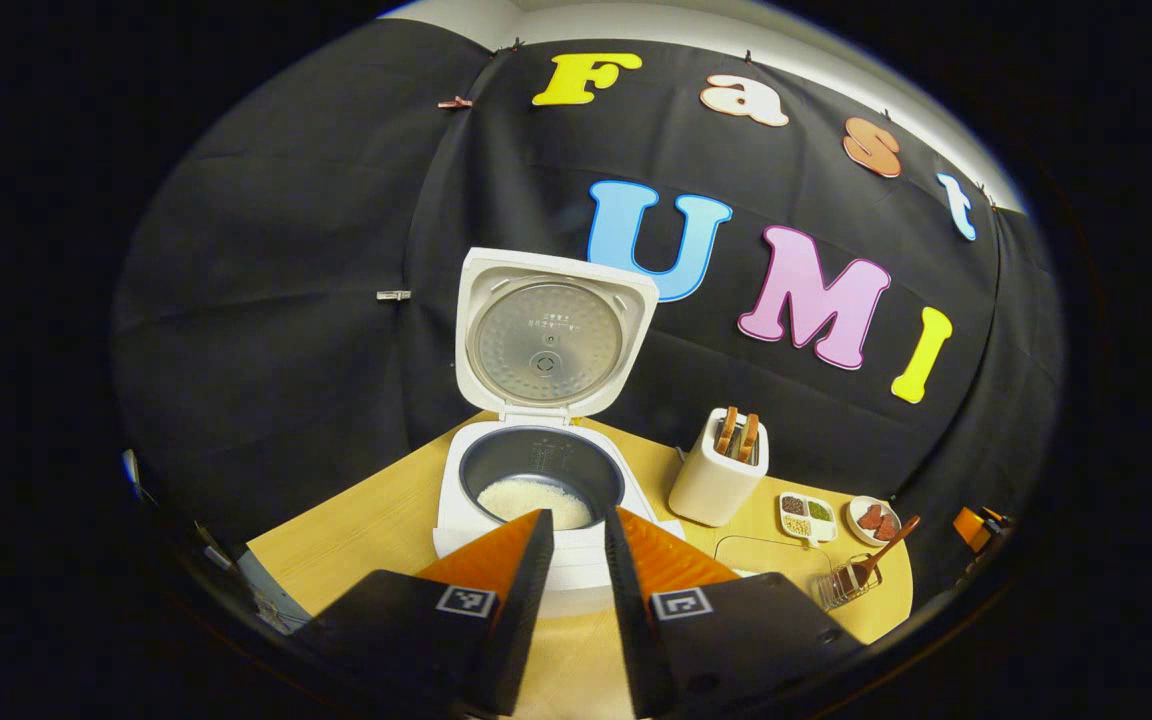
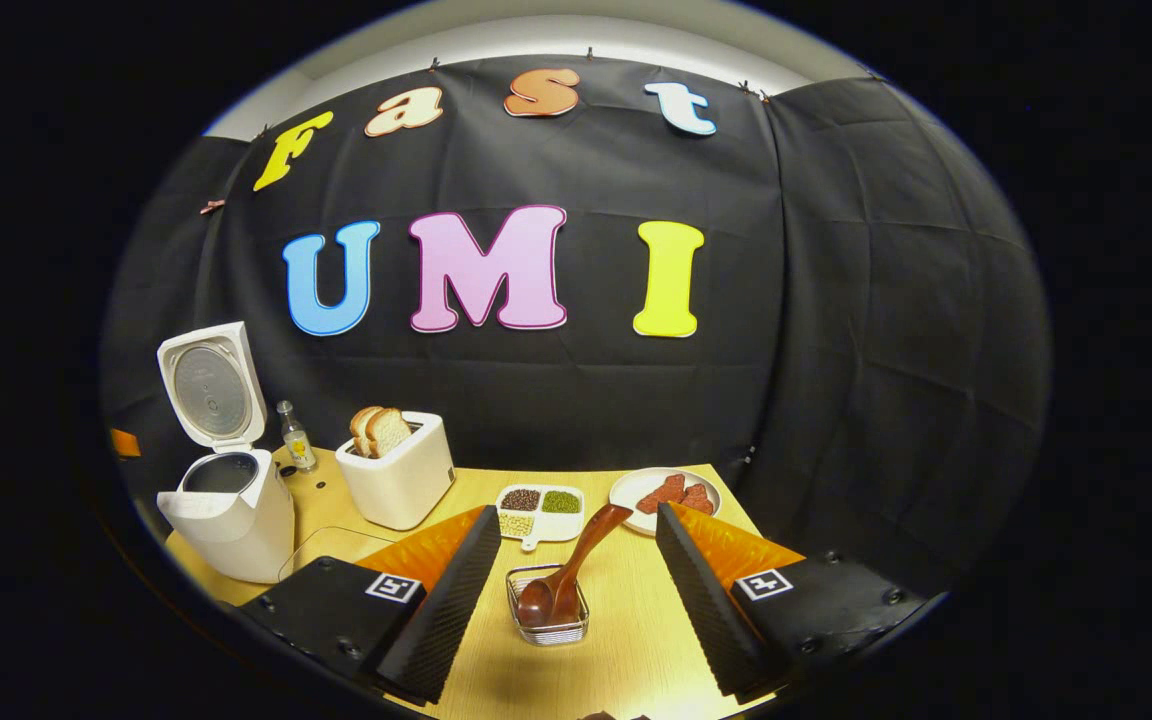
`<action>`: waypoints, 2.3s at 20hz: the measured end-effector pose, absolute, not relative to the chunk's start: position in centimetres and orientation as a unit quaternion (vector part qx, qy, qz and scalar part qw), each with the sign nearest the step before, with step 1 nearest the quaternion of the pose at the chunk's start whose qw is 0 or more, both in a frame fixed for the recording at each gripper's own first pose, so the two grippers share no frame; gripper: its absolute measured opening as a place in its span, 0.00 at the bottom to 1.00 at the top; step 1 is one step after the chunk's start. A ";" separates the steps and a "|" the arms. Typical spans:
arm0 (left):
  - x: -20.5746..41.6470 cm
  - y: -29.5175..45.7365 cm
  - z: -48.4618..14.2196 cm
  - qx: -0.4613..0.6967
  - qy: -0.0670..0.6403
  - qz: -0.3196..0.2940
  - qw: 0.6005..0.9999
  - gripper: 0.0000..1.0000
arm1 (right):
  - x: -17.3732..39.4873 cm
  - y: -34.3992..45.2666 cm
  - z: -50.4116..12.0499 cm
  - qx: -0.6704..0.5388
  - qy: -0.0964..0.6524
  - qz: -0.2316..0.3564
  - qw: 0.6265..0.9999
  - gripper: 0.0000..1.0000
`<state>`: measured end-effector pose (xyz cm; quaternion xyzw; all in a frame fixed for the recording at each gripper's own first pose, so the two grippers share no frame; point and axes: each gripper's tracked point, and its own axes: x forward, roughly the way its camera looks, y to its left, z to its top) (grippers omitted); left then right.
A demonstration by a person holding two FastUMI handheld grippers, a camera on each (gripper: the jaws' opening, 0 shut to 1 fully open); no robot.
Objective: Close the left gripper, press the button to open the rice cooker; take a wooden spoon from the chopstick holder with the right hand, scoop a spoonful of rice and pour it into the rice cooker, then put the wooden spoon back into the chopstick holder.
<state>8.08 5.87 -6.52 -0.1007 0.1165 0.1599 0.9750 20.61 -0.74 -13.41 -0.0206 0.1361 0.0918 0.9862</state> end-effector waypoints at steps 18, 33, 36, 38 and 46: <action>7.1 -1.9 -11.6 -0.072 0.173 0.190 0.964 0.96 | 29.5 1.0 -28.9 0.050 0.290 0.150 0.944 0.99; 6.9 -6.9 -17.1 -0.119 0.230 0.187 0.948 0.96 | 31.7 2.8 -30.2 0.144 0.330 0.154 0.920 0.18; 6.9 -6.5 -16.9 -0.132 0.223 0.183 0.948 0.96 | 31.3 2.6 -28.4 0.139 0.314 0.151 0.927 0.19; 6.6 -5.6 -16.6 -0.128 0.219 0.181 0.950 0.96 | 31.5 2.5 -26.0 0.143 0.287 0.143 0.936 0.18; 4.6 -1.1 -15.6 -0.097 0.199 0.156 0.963 0.96 | 28.4 6.7 -18.2 0.136 0.242 0.162 0.947 0.18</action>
